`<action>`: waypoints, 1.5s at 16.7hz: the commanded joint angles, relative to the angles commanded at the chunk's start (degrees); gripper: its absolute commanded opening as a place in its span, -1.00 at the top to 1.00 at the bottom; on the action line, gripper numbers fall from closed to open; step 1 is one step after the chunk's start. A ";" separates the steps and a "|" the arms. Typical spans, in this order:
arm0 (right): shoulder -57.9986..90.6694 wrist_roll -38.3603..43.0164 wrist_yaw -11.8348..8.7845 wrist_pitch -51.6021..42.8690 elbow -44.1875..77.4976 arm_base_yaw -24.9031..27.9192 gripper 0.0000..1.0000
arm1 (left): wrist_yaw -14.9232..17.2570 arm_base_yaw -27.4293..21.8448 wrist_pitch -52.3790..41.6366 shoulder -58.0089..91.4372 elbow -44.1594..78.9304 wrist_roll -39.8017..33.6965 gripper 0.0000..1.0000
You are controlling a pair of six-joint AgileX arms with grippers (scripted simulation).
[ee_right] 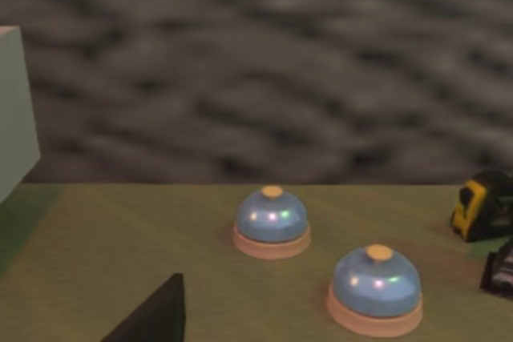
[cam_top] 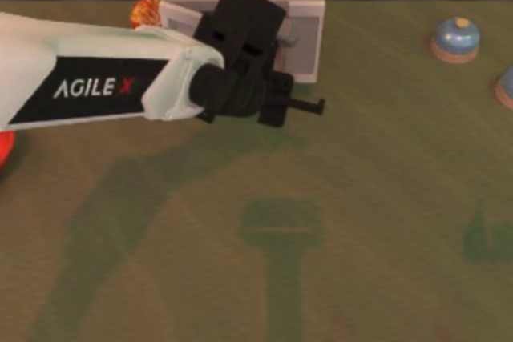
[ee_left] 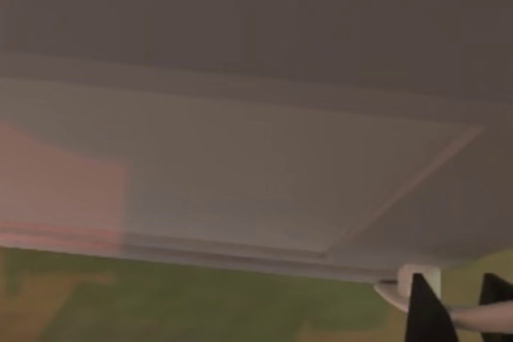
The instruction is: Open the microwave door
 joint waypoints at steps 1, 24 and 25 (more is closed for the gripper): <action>0.00 0.00 0.00 0.00 0.00 0.00 -1.00 | 0.00 0.00 0.00 0.00 0.00 0.00 1.00; 0.00 0.00 0.00 0.00 0.00 0.00 -1.00 | 2.72 0.95 1.31 -1.89 -2.87 3.22 1.00; 0.00 0.00 0.00 0.00 0.00 0.00 -1.00 | 2.72 0.95 1.31 -1.89 -2.87 3.22 1.00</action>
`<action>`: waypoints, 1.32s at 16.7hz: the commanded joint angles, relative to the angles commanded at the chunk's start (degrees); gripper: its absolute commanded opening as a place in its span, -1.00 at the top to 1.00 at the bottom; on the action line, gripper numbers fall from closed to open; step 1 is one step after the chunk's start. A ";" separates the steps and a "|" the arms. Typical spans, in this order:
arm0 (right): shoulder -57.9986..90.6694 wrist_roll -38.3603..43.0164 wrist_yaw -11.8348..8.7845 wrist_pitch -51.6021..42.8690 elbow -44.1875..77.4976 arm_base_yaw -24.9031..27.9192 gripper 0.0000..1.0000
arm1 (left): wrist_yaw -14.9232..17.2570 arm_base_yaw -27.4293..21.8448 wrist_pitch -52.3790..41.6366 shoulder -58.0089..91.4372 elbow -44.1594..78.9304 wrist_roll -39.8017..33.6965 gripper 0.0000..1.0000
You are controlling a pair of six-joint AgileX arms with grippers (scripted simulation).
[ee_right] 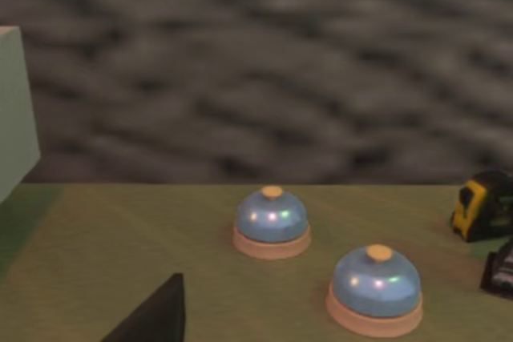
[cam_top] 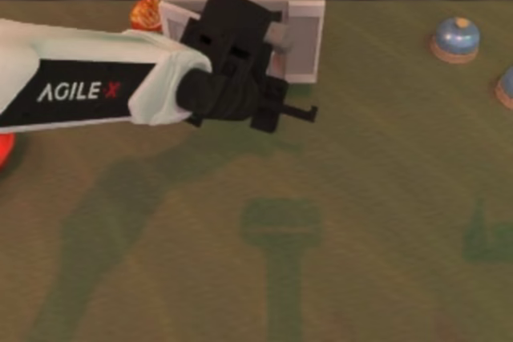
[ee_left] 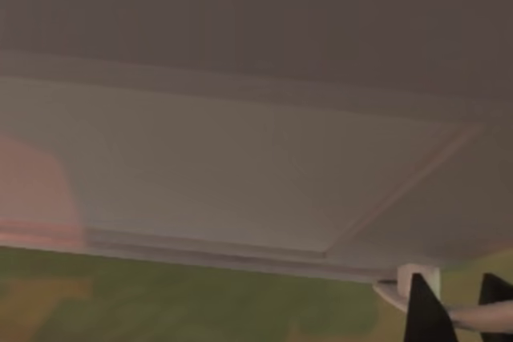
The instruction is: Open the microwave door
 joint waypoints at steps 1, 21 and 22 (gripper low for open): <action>0.00 0.00 0.00 0.00 0.00 0.00 -1.00 | 0.00 0.00 0.00 0.00 0.00 0.00 1.00; 0.00 0.00 0.00 0.00 0.00 0.00 -1.00 | 1.92 0.50 0.66 -1.17 -1.54 1.88 1.00; 0.00 0.00 0.00 0.00 0.00 0.00 -1.00 | 2.34 0.72 0.91 -1.55 -1.92 2.51 1.00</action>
